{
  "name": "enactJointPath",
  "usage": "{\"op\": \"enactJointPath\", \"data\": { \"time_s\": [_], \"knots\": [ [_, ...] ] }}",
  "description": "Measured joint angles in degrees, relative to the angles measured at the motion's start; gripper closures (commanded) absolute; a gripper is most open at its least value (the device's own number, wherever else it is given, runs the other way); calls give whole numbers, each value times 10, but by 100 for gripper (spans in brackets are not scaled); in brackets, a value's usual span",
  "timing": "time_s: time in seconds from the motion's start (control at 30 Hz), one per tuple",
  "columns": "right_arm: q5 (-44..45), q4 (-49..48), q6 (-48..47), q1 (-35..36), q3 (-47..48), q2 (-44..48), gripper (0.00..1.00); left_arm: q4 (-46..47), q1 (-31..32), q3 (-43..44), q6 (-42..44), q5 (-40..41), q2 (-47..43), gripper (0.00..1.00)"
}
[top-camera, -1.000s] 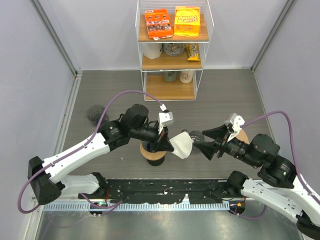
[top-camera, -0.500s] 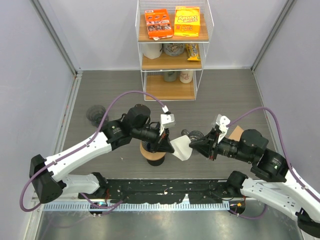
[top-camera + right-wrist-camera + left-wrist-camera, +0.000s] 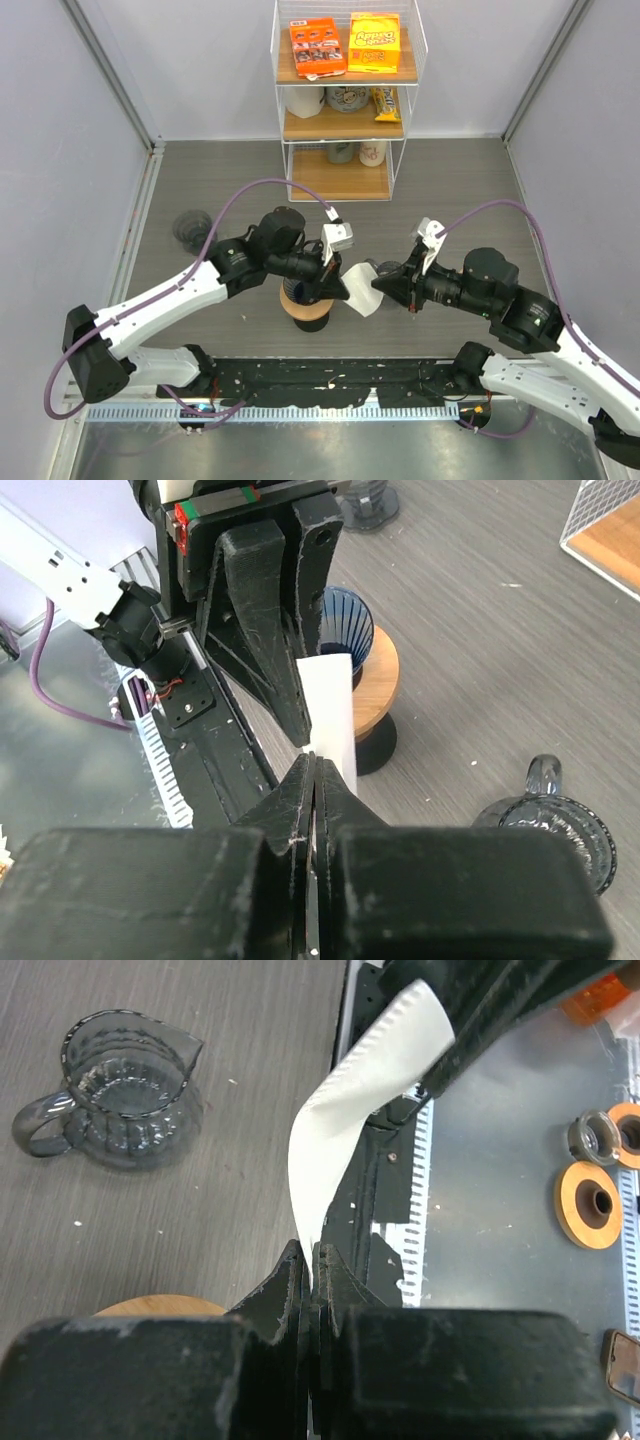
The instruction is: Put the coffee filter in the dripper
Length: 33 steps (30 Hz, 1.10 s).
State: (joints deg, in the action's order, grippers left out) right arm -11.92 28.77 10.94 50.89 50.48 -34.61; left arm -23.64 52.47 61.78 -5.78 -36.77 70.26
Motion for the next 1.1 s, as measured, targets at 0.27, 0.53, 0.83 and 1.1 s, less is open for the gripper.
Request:
{"op": "enactJointPath", "data": {
  "time_s": [0.27, 0.53, 0.83, 1.1],
  "knots": [
    [-23, -22, 35, 0, 0, -29, 95, -6, 0, 12, -28, 40, 20, 100],
    [16, -97, 111, 0, -35, -17, 95, -2, 0, 16, -55, 54, 28, 100],
    [77, -200, 205, 0, -117, 16, 95, 13, 0, 16, -77, 68, 28, 100],
    [82, -288, 255, 0, -153, 21, 94, 22, 0, 16, -88, 79, 28, 100]
  ]
}}
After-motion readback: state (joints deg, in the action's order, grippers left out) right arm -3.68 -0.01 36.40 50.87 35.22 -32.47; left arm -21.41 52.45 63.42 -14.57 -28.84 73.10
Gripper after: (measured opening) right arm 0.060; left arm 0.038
